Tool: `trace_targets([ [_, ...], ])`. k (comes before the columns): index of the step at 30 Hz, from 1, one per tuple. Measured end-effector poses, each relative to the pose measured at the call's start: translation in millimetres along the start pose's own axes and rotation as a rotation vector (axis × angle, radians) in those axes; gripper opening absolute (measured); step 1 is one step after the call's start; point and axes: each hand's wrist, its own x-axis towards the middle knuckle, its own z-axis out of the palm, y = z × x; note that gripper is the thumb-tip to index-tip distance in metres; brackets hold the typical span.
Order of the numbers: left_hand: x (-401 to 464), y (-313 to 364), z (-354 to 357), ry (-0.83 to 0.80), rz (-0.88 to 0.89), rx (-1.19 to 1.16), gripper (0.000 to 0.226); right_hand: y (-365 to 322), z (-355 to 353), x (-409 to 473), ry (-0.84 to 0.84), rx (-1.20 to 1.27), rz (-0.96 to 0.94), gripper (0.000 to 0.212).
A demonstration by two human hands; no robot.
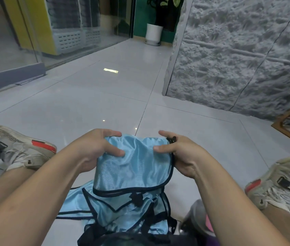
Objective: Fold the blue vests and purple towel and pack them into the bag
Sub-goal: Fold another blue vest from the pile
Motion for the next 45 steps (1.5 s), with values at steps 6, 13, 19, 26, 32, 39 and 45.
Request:
trace_targets([
  [6,-2.9,5.1,4.5,0.213,0.170,0.718,0.085,-6.1,6.1,3.2,0.095,-0.634,-0.069,0.077],
  [13,-4.1,2.8,7.2,0.329,0.217,0.939,0.024,-1.0,11.1,-0.1,0.116,-0.970,-0.160,0.021],
  [19,-8.1,-2.7,-10.5,0.203,0.164,0.657,0.041,-0.5,-6.9,-11.3,0.108,-0.842,-0.167,0.010],
  [26,-23.9,-20.8,-13.5,-0.049,0.087,0.159,0.024,23.7,-21.9,-25.2,0.032,-0.097,-0.088,0.030],
  [32,-50.0,-44.0,0.9,-0.058,-0.032,-0.142,0.029,46.3,-17.7,-44.2,0.019,0.155,0.128,0.043],
  [39,-81.1,-68.2,2.7,-0.006,-0.122,-0.259,0.027,72.2,-21.4,-78.2,-0.149,0.165,0.274,0.035],
  [45,-111.7,-95.6,8.2,0.012,-0.167,-0.278,0.028,85.7,-22.8,-104.9,-0.094,-0.046,0.246,0.035],
])
